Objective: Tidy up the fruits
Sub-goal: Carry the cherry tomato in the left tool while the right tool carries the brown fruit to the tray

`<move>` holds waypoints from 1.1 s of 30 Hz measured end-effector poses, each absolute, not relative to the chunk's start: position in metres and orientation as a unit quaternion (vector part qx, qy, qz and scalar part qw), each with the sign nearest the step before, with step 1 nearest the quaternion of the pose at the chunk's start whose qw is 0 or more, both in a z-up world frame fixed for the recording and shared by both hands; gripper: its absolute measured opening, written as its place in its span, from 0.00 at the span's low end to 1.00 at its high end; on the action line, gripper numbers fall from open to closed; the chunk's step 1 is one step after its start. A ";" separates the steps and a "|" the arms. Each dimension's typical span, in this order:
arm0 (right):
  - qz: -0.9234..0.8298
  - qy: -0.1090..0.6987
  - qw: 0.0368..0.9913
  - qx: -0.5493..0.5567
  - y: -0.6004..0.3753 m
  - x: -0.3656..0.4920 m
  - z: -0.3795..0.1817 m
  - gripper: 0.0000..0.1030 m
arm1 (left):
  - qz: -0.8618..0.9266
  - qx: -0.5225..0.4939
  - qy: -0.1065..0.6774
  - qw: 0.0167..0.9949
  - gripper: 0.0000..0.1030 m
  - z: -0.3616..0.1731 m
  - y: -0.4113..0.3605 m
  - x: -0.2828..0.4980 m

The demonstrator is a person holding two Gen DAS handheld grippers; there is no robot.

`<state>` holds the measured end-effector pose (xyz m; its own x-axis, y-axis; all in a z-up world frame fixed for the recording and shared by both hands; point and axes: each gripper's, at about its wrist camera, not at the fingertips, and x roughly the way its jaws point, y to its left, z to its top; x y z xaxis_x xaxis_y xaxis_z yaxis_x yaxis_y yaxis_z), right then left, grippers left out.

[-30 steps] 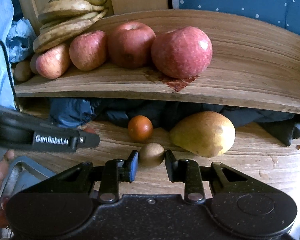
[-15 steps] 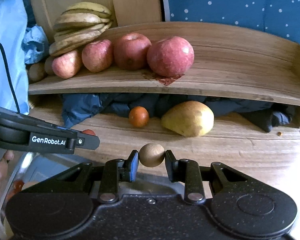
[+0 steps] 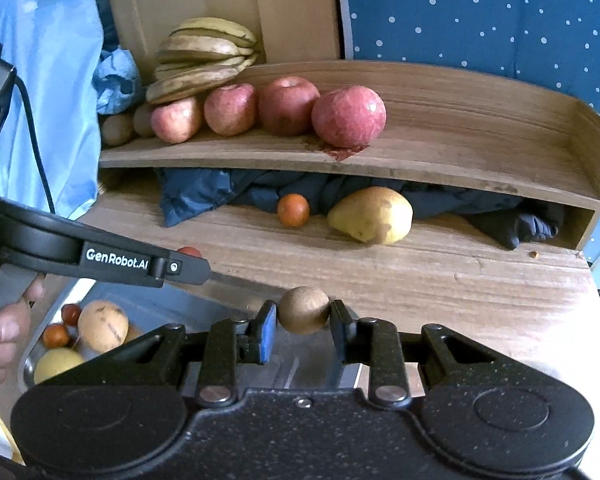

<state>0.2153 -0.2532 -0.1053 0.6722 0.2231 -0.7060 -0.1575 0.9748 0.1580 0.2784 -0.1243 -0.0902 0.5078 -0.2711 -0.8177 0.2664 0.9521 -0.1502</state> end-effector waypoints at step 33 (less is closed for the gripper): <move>0.226 0.409 0.884 0.012 -0.257 0.140 -0.113 0.30 | -0.162 -0.016 0.475 0.865 0.23 -0.089 -0.136 0.192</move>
